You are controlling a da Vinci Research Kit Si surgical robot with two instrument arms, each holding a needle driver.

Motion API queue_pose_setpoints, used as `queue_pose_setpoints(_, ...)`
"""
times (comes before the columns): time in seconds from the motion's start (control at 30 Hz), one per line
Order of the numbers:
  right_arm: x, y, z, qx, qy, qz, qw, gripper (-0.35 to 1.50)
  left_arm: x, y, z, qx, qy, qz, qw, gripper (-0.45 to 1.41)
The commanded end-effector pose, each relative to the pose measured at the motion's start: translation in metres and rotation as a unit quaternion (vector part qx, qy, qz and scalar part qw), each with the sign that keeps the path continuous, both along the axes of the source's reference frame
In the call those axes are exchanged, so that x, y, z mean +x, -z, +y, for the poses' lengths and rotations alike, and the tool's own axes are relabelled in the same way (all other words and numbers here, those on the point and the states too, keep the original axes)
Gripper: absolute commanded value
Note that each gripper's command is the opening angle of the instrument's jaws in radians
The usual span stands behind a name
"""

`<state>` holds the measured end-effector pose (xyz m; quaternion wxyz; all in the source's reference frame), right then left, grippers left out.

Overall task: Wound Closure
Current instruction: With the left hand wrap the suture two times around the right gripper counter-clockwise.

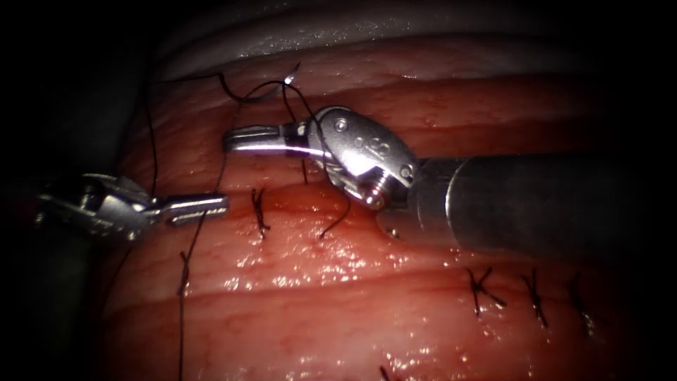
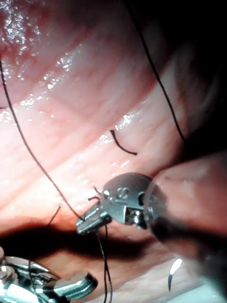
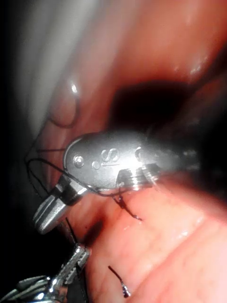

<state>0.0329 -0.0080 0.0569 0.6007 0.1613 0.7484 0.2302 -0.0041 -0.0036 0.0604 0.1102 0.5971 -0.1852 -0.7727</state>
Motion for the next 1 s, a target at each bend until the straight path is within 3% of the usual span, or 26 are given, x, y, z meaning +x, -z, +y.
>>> queue_pose_setpoints(0.03, 0.0010, 0.0000, 0.0002, 0.002, -0.011, 0.003, 1.000, -0.35, -0.0009, -0.0006, -0.0002, 0.002, -0.004, -0.001, 1.000, -0.45)
queue_pose_setpoints(0.17, 0.0019, 0.0003, 0.0000, 0.010, -0.055, -0.011, 0.998, -0.27, -0.0027, -0.0004, -0.0022, 0.007, -0.019, 0.000, 1.000, -0.45)
queue_pose_setpoints(0.2, 0.0021, 0.0002, 0.0000, 0.011, -0.061, -0.013, 0.998, -0.08, -0.0029, -0.0002, -0.0025, 0.007, -0.023, -0.001, 1.000, -0.45)
queue_pose_setpoints(0.23, 0.0024, 0.0001, 0.0000, 0.011, -0.070, -0.022, 0.997, 0.42, -0.0033, 0.0002, -0.0032, 0.008, -0.026, 0.000, 1.000, -0.45)
queue_pose_setpoints(0.27, 0.0024, 0.0001, 0.0000, 0.011, -0.070, -0.022, 0.997, 0.42, -0.0033, 0.0002, -0.0032, 0.008, -0.026, 0.000, 1.000, -0.45)
queue_pose_setpoints(0.3, 0.0027, 0.0000, 0.0000, 0.012, -0.078, -0.032, 0.996, 0.88, -0.0035, 0.0009, -0.0037, 0.007, -0.029, -0.001, 1.000, -0.45)
queue_pose_setpoints(0.33, 0.0027, 0.0000, 0.0000, 0.012, -0.078, -0.032, 0.996, 0.88, -0.0035, 0.0009, -0.0037, 0.007, -0.029, -0.001, 1.000, -0.45)
queue_pose_setpoints(0.4, 0.0027, -0.0003, -0.0001, -0.002, -0.092, -0.051, 0.994, 1.21, -0.0036, 0.0031, -0.0045, 0.007, -0.039, -0.017, 0.999, -0.45)
queue_pose_setpoints(0.6, 0.0028, -0.0007, -0.0004, -0.027, -0.087, -0.089, 0.992, 1.25, -0.0042, 0.0060, -0.0051, 0.012, -0.047, -0.031, 0.998, -0.45)
queue_pose_setpoints(0.67, 0.0028, -0.0011, -0.0016, -0.063, -0.040, -0.160, 0.984, 1.23, -0.0041, 0.0079, -0.0036, 0.001, -0.053, -0.037, 0.998, -0.45)
queue_pose_setpoints(0.87, 0.0019, -0.0023, -0.0031, -0.076, 0.044, -0.214, 0.973, 1.21, -0.0028, 0.0085, -0.0003, -0.005, -0.039, -0.049, 0.998, -0.45)
queue_pose_setpoints(1.0, 0.0012, -0.0030, -0.0038, -0.082, 0.064, -0.218, 0.970, 1.21, -0.0026, 0.0082, 0.0020, 0.001, -0.035, -0.057, 0.998, -0.45)
